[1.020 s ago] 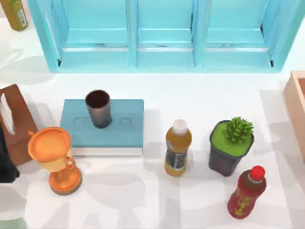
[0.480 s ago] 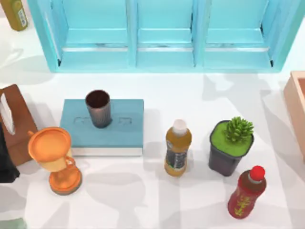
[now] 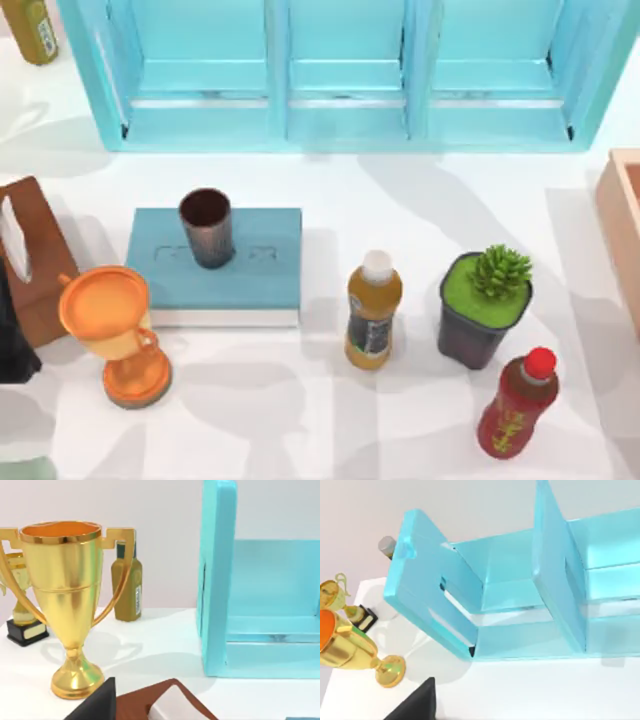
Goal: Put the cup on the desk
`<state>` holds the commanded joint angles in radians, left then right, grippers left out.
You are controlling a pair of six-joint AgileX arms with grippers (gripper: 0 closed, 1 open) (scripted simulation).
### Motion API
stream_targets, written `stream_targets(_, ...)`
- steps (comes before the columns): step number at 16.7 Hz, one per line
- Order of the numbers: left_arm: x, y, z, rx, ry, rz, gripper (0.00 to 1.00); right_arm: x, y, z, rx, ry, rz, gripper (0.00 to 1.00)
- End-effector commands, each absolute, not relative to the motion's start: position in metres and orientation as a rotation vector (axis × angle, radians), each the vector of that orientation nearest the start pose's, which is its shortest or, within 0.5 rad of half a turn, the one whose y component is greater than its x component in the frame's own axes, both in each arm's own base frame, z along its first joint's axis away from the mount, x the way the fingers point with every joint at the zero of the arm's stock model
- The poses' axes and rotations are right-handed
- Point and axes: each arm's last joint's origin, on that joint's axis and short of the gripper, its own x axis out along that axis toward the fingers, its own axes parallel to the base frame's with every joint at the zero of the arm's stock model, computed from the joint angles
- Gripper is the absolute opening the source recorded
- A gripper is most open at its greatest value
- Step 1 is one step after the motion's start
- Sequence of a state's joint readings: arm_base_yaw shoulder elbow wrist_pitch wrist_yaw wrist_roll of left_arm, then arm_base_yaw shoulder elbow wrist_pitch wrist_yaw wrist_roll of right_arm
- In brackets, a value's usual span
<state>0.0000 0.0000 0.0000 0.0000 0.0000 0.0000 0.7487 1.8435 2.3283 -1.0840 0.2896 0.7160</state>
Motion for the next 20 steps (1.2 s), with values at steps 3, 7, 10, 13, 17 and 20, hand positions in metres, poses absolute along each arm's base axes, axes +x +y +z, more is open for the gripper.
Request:
stream_targets(3, 0.106, -0.001, 0.160, 0.000, 0.000, 0.000, 1.00, 0.285, 0.304, 0.430, 0.339, 0.769, 0.197, 1.00)
stream_targets(7, 0.106, -0.001, 0.160, 0.000, 0.000, 0.000, 1.00, 0.290, 0.366, 0.359, 0.221, 0.924, 0.110, 1.00)
stream_targets(10, 0.106, -0.001, 0.160, 0.000, 0.000, 0.000, 1.00, 0.285, 0.397, 0.306, 0.111, 1.014, 0.044, 1.00)
stream_targets(13, 0.106, -0.001, 0.160, 0.000, 0.000, 0.000, 1.00, 0.280, 0.413, 0.271, 0.028, 1.068, 0.000, 1.00)
stream_targets(17, 0.106, -0.001, 0.160, 0.000, 0.000, 0.000, 1.00, 0.279, 0.415, 0.264, 0.011, 1.077, -0.008, 1.00)
stream_targets(20, 0.106, -0.001, 0.160, 0.000, 0.000, 0.000, 1.00, 0.282, 0.415, 0.262, 0.010, 1.081, -0.013, 1.00)
